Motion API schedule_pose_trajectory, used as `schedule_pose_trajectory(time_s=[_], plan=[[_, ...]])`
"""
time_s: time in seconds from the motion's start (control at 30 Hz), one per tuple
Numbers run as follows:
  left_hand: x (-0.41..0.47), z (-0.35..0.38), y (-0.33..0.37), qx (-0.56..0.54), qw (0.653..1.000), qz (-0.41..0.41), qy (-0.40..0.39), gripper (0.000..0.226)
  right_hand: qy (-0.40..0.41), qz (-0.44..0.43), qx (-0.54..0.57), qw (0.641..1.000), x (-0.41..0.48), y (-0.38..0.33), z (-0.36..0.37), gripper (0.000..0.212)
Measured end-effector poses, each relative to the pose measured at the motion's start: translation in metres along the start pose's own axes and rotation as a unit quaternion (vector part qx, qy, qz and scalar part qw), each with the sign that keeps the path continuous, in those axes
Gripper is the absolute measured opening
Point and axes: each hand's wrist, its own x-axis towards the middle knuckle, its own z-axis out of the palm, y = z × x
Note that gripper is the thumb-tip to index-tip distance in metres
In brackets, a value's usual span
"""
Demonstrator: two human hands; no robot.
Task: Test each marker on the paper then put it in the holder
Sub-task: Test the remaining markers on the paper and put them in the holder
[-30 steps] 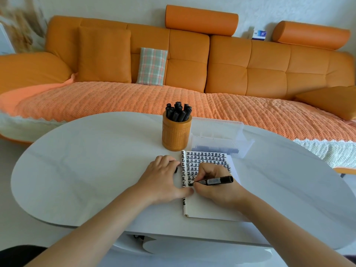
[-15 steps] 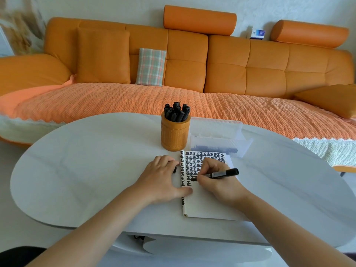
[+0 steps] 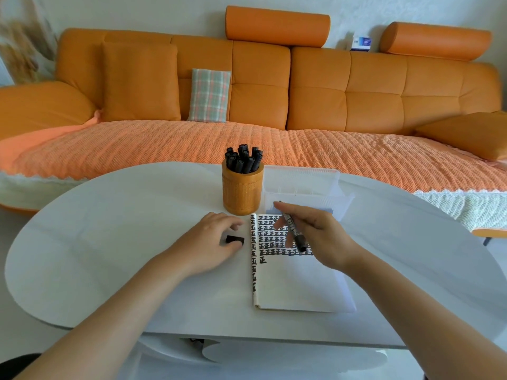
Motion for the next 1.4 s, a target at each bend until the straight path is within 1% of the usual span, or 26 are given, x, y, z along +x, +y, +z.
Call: schedule_pose_trajectory(time_s=[0.07,0.1,0.13,0.23,0.3,0.37,0.43,0.5,0.7,0.87,1.13,1.33,1.4], plan=[[0.002,0.0,-0.006,0.023,1.0,0.02,0.003,0.031,-0.016,0.025,0.04,0.999,0.001,-0.005,0.0,0.045],[0.003,-0.001,-0.007,0.028,0.999,0.028,0.001,0.024,-0.023,0.032,0.043,0.998,0.002,-0.007,0.0,0.043],[0.003,-0.001,-0.007,0.031,0.999,0.034,-0.001,0.018,-0.028,0.032,0.023,0.999,0.002,-0.007,-0.001,0.039],[0.003,-0.004,-0.003,0.018,0.999,0.03,0.023,0.01,-0.025,-0.004,-0.089,0.996,0.001,-0.007,-0.003,0.023],[0.003,-0.006,0.002,-0.016,0.999,0.019,0.048,0.011,-0.011,-0.028,-0.174,0.984,0.001,-0.007,-0.002,0.026],[0.003,-0.007,0.005,-0.036,0.997,0.026,0.067,0.012,0.015,-0.03,-0.255,0.966,0.001,-0.005,-0.001,0.025],[0.003,-0.008,0.008,-0.043,0.995,0.041,0.077,0.014,0.037,-0.036,-0.308,0.95,0.0,-0.004,0.001,0.021],[0.002,-0.008,0.01,-0.045,0.994,0.049,0.083,0.016,0.043,-0.062,-0.343,0.936,0.0,-0.001,0.002,0.02],[0.0,-0.008,0.017,-0.057,0.993,0.072,0.075,0.017,0.048,-0.088,-0.36,0.928,0.001,0.003,0.006,0.021],[0.0,-0.005,0.019,-0.073,0.992,0.081,0.06,0.02,0.045,-0.09,-0.365,0.926,0.002,0.005,0.011,0.021],[0.002,-0.002,0.019,-0.043,0.991,0.123,0.041,0.016,0.025,-0.121,-0.34,0.932,0.005,0.009,0.02,0.027],[0.001,-0.002,0.019,-0.026,0.982,0.172,0.079,0.019,0.042,-0.168,-0.375,0.911,0.006,0.008,0.023,0.013],[0.001,-0.004,0.019,-0.017,0.979,0.181,0.092,0.018,0.034,-0.174,-0.385,0.906,0.007,0.005,0.024,0.014]])
